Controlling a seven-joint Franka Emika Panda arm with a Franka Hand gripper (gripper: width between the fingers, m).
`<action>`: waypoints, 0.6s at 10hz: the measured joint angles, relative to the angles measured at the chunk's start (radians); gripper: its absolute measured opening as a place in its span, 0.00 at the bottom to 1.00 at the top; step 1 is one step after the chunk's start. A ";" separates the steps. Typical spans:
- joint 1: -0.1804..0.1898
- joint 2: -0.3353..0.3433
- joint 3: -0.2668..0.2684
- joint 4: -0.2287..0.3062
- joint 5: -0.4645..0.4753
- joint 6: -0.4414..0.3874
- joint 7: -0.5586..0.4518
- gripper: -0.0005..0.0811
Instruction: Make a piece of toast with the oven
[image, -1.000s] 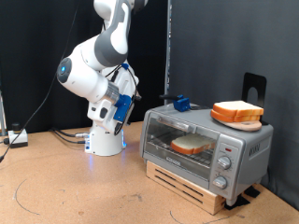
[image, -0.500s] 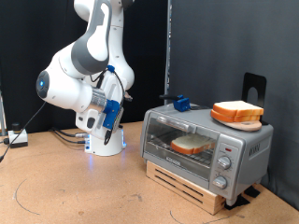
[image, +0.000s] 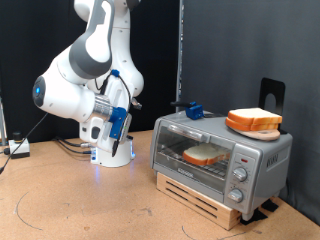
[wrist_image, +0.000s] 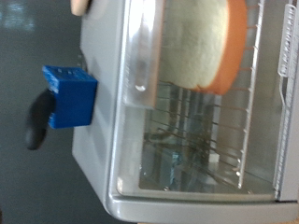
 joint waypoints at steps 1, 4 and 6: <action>0.004 0.047 0.010 0.039 0.000 -0.005 0.009 0.99; 0.021 0.112 0.033 0.085 0.002 0.031 0.065 0.99; 0.024 0.142 0.038 0.100 0.046 0.053 0.068 0.99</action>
